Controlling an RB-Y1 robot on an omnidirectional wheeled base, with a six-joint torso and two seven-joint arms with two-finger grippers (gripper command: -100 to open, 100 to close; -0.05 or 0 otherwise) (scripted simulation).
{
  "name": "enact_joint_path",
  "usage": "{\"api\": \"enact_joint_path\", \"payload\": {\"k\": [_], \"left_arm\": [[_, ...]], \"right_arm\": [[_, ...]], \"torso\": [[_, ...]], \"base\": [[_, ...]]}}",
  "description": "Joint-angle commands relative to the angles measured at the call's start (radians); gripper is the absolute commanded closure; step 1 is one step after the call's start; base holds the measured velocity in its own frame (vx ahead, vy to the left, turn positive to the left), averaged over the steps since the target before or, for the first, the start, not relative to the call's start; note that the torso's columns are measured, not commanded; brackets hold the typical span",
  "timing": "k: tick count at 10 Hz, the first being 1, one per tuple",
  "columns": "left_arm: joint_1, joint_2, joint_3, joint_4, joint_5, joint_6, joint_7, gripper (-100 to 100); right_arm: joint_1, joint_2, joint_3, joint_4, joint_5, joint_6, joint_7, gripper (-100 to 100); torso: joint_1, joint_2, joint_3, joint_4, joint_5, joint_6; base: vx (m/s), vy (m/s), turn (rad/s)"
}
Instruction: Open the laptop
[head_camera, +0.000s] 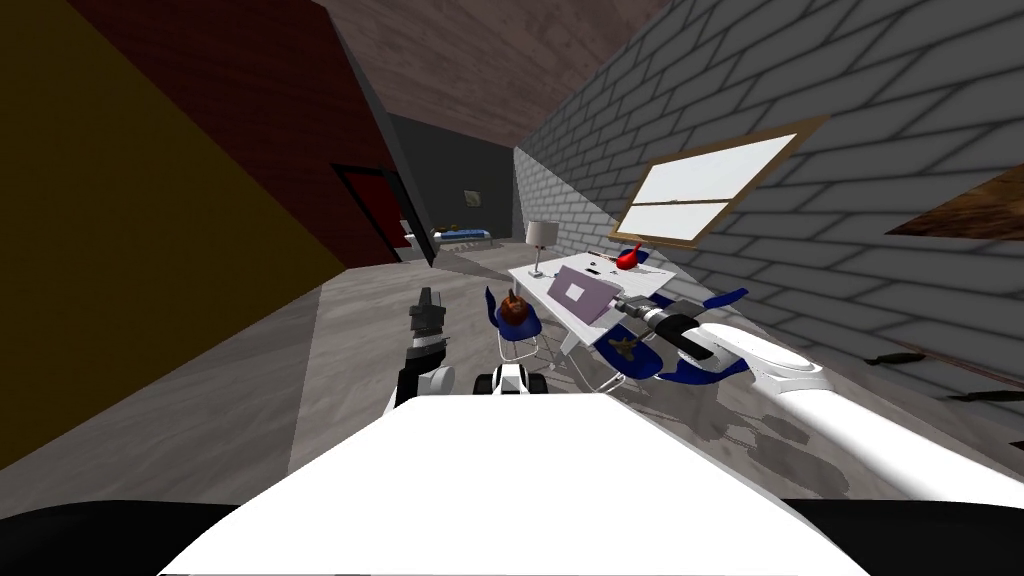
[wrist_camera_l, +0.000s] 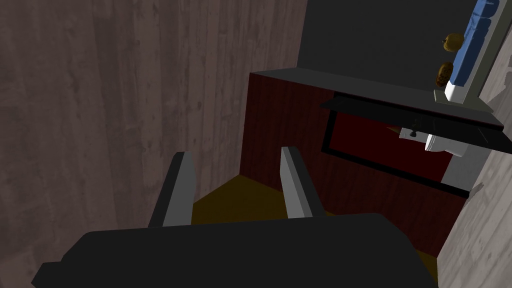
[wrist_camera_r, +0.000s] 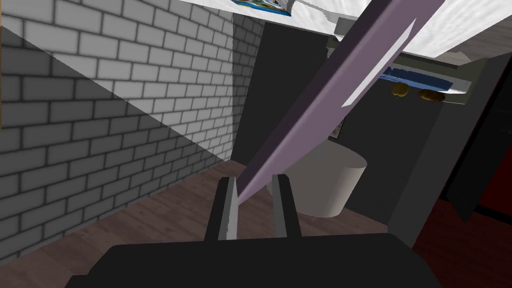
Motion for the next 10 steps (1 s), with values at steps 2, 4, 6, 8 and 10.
{"api": "enact_joint_path", "payload": {"k": [2, 4, 6, 8, 10], "left_arm": [[0.000, 0.000, 0.000, 0.000, 0.000, 0.000, 0.000, 0], [0.000, 0.000, 0.000, 0.000, 0.000, 0.000, 0.000, 0], [0.000, 0.000, 0.000, 0.000, 0.000, 0.000, 0.000, 0], [0.000, 0.000, 0.000, 0.000, 0.000, 0.000, 0.000, 0], [0.000, 0.000, 0.000, 0.000, 0.000, 0.000, 0.000, 0]], "right_arm": [[0.024, -0.048, 0.027, 0.007, -0.056, -0.015, -0.084, 100], [0.042, -0.084, 0.045, 0.013, -0.098, -0.027, -0.144, 100], [0.060, -0.120, 0.064, 0.020, -0.140, -0.038, -0.202, 100], [0.061, -0.128, 0.062, 0.019, -0.148, -0.035, -0.211, 100], [0.088, -0.136, 0.093, 0.016, -0.197, -0.063, -0.281, 100]], "torso": [[-0.001, -0.001, -0.001, -0.002, -0.002, 0.001], [0.000, -0.001, -0.001, -0.002, -0.002, 0.001], [0.000, -0.001, 0.000, -0.002, -0.002, 0.000], [-0.001, -0.002, -0.001, -0.002, -0.003, 0.000], [0.002, 0.000, 0.001, 0.000, 0.000, -0.001]], "base": [[0.026, -0.071, 0.033], [0.031, -0.050, 0.036], [0.040, -0.086, 0.047], [0.021, -0.064, 0.030], [0.049, -0.109, 0.049]]}}
